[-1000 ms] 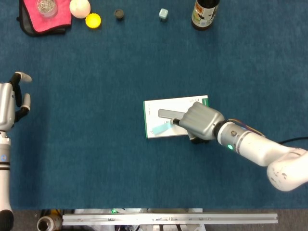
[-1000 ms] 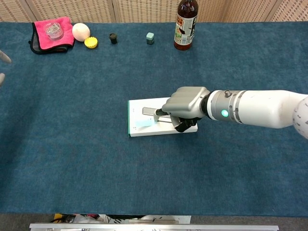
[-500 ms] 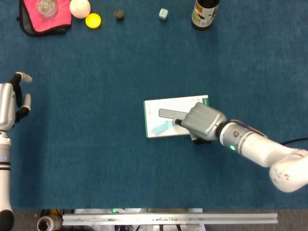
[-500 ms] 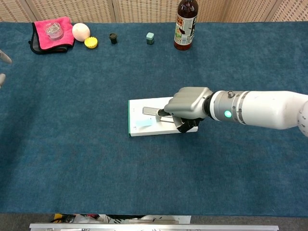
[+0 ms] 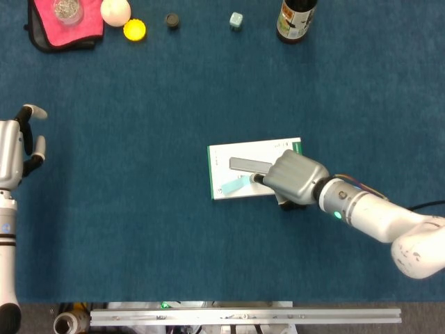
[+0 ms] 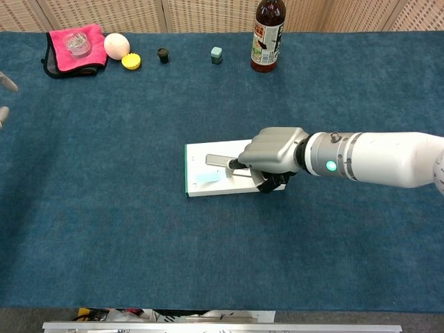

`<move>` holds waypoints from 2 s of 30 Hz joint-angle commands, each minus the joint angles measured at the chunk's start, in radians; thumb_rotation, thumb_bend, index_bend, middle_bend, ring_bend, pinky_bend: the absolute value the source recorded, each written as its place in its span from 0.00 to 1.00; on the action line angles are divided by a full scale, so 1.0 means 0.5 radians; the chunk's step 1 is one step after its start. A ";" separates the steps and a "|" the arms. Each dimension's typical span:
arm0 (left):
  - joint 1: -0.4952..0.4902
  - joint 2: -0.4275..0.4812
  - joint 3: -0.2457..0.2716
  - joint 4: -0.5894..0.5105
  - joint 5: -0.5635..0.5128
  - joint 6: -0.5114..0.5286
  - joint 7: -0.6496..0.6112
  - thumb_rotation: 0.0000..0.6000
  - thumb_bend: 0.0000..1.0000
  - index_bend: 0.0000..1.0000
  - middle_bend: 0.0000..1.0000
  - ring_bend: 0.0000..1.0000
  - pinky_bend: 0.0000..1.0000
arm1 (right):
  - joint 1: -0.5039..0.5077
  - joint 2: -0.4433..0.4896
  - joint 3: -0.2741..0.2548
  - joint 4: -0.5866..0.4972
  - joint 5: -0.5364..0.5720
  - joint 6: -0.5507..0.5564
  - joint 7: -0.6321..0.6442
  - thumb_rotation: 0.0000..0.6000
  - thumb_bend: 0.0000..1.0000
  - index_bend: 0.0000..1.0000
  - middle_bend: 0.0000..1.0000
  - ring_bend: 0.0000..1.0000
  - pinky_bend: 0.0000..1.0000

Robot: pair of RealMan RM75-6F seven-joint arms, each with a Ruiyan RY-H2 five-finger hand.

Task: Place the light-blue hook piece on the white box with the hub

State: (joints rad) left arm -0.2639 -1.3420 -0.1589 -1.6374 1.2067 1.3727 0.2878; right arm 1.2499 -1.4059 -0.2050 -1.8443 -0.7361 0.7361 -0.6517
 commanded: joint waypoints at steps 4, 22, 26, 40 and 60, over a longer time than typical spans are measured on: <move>-0.001 -0.001 -0.002 -0.001 0.001 0.001 -0.002 1.00 0.42 0.36 0.75 0.79 0.86 | -0.008 0.010 0.003 -0.019 -0.016 0.020 0.002 0.58 1.00 0.19 1.00 1.00 1.00; 0.006 0.007 -0.007 0.002 -0.010 0.009 -0.006 1.00 0.42 0.36 0.75 0.79 0.86 | -0.054 0.063 0.030 -0.074 -0.092 0.078 0.032 0.58 1.00 0.19 1.00 1.00 1.00; 0.013 0.020 -0.016 0.015 -0.022 0.011 -0.033 1.00 0.42 0.36 0.75 0.78 0.86 | -0.135 0.200 0.050 -0.161 -0.183 0.201 0.104 0.58 1.00 0.19 1.00 1.00 1.00; 0.043 0.060 -0.045 0.192 -0.020 -0.026 -0.307 1.00 0.34 0.34 0.56 0.57 0.66 | -0.888 0.733 -0.054 -0.270 -0.498 1.060 0.462 0.57 0.34 0.19 0.84 0.78 0.99; 0.256 0.091 0.108 0.187 0.346 0.332 -0.467 1.00 0.30 0.33 0.43 0.43 0.44 | -1.857 0.566 0.030 0.362 -0.905 1.746 0.987 0.69 0.20 0.10 0.32 0.29 0.58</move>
State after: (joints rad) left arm -0.1429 -1.2986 -0.1118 -1.5375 1.3708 1.5321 0.0552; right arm 0.3356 -1.1169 -0.1976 -1.6704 -1.1750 1.5988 -0.1638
